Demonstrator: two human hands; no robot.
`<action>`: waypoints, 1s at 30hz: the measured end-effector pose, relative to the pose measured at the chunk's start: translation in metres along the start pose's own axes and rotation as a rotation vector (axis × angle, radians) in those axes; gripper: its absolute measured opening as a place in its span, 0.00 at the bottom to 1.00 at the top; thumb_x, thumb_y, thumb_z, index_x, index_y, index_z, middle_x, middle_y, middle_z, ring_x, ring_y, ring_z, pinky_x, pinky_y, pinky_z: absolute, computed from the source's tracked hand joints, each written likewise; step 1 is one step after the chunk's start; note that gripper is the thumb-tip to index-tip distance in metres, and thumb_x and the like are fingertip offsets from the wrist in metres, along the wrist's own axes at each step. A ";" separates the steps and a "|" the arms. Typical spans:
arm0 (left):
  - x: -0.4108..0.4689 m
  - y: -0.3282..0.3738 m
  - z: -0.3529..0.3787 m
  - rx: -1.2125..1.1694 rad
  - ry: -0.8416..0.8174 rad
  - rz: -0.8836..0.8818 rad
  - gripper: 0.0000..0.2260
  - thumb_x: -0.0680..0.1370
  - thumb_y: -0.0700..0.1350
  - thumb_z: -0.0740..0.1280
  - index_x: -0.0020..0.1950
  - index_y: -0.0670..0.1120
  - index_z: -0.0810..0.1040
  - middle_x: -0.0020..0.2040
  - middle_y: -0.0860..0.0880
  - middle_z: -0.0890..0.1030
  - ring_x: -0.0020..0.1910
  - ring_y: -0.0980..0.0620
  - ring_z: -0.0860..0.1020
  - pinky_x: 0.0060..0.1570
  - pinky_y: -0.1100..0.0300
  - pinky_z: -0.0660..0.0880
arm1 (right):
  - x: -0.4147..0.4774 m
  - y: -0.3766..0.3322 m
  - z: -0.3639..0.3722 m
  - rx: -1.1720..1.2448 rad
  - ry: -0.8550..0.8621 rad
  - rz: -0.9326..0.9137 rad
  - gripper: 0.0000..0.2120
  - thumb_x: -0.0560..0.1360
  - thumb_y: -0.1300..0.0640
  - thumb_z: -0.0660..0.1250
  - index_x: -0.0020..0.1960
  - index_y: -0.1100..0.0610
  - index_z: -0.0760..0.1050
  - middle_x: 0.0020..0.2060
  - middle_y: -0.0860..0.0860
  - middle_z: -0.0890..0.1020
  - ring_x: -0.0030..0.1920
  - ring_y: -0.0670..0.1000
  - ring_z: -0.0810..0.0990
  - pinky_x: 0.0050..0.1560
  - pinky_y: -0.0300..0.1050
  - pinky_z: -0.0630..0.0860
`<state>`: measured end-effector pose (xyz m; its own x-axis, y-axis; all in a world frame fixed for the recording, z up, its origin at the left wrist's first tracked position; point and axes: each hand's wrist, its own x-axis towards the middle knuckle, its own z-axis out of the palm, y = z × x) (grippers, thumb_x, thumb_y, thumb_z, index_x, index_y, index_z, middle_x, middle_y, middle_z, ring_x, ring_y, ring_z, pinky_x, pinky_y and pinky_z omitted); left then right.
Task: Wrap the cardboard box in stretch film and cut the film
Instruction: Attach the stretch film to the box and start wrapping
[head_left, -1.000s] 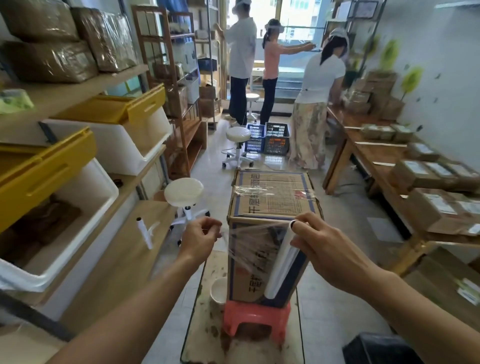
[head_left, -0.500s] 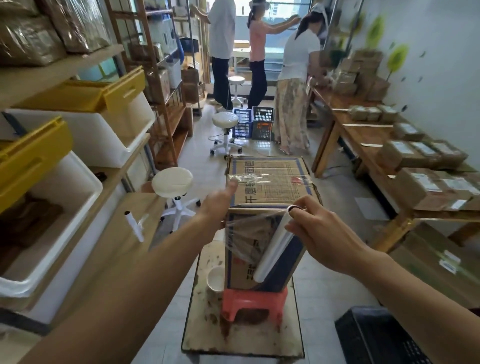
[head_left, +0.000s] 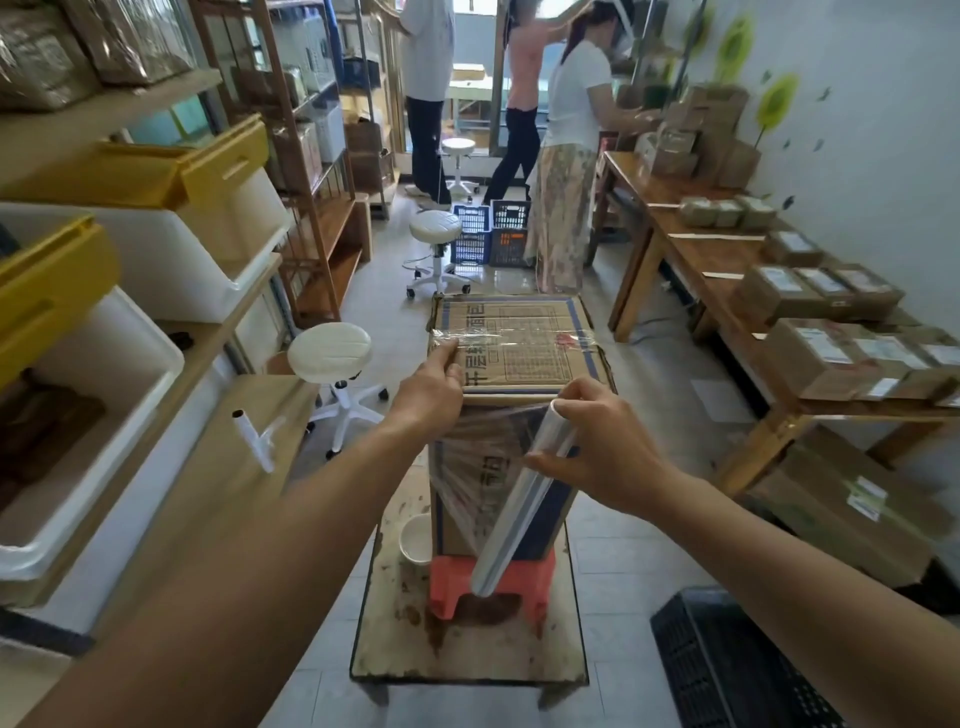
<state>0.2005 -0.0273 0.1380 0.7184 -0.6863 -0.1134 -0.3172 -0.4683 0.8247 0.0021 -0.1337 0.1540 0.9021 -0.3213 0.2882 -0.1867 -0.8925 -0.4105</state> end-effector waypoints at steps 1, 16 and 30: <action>0.000 0.000 0.000 0.008 0.003 -0.001 0.21 0.84 0.50 0.52 0.78 0.56 0.60 0.74 0.46 0.69 0.70 0.44 0.70 0.71 0.47 0.66 | -0.003 0.000 0.003 0.089 0.037 0.031 0.14 0.69 0.46 0.76 0.47 0.53 0.77 0.47 0.47 0.74 0.45 0.46 0.75 0.41 0.39 0.79; -0.001 -0.002 0.003 0.029 0.041 -0.004 0.21 0.84 0.49 0.52 0.78 0.56 0.62 0.75 0.46 0.68 0.71 0.44 0.68 0.71 0.50 0.63 | -0.024 -0.006 0.038 0.531 0.362 0.272 0.34 0.66 0.61 0.80 0.62 0.53 0.60 0.47 0.47 0.79 0.47 0.43 0.81 0.45 0.36 0.80; 0.005 -0.011 0.005 0.025 0.068 0.011 0.20 0.84 0.50 0.53 0.77 0.56 0.64 0.74 0.45 0.68 0.70 0.45 0.68 0.64 0.57 0.63 | -0.047 0.036 0.005 0.744 0.156 0.395 0.19 0.68 0.65 0.77 0.55 0.57 0.74 0.48 0.52 0.83 0.48 0.48 0.83 0.46 0.43 0.82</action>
<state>0.2039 -0.0285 0.1258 0.7548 -0.6527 -0.0657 -0.3399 -0.4748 0.8118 -0.0446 -0.1492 0.1210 0.7507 -0.6533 0.0978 -0.1226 -0.2833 -0.9512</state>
